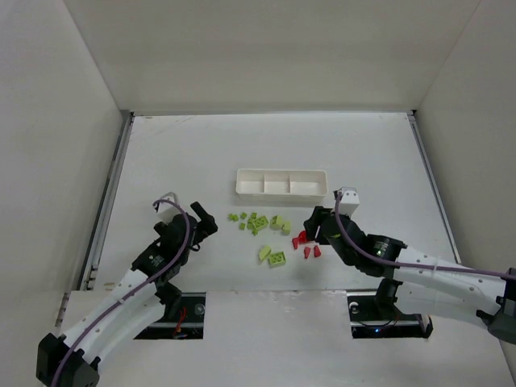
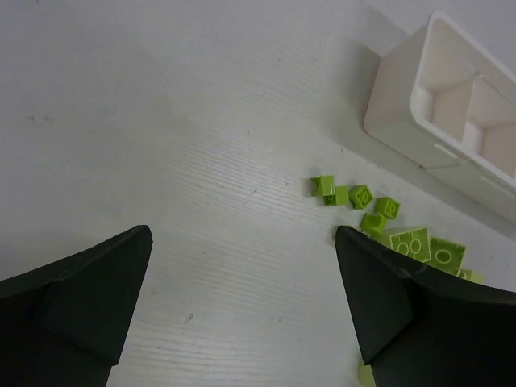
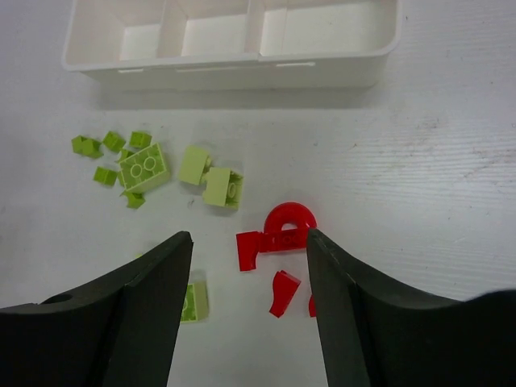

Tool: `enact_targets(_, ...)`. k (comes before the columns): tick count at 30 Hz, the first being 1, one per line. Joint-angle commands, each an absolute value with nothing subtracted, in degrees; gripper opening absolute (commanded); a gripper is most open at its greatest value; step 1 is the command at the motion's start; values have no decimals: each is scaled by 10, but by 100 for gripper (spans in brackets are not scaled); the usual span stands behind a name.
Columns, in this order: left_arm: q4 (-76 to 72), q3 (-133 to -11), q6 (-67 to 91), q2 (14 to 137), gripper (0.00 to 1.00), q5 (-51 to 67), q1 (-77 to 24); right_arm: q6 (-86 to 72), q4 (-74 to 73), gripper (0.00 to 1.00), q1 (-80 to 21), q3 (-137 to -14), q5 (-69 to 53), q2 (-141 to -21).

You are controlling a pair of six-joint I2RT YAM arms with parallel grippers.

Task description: Sort the legos into containers by color

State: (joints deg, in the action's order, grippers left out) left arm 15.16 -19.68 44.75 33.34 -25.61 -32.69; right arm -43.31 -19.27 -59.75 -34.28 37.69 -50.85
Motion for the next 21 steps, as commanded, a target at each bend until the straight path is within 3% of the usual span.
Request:
enact_targets(1,105,-204,427,337,100,-235,-307,-420,-156,64,-603,-328,380,-502)
enact_targets(3,105,-212,426,338,100,-242,-298,-411,-139,59,-603,-323,367,-509)
enact_targets(9,78,-235,415,376,100,-312,-298,-369,-127,16,-603,-356,333,-556)
enact_targets(12,35,-218,417,379,100,-335,-289,-359,-134,5,-611,-373,325,-584)
enact_targets(15,-28,-198,414,375,100,-308,-292,-345,-141,7,-612,-390,314,-618)
enact_targets(16,-50,-192,410,375,94,-297,-296,-344,-139,13,-612,-393,309,-630)
enact_targets(18,-103,-172,387,379,42,-283,-300,-335,-126,32,-607,-396,302,-656)
enact_targets(20,-113,-164,377,389,25,-283,-302,-323,-104,49,-602,-395,299,-679)
enact_targets(21,-118,-162,374,394,25,-281,-302,-319,-91,54,-601,-393,294,-692)
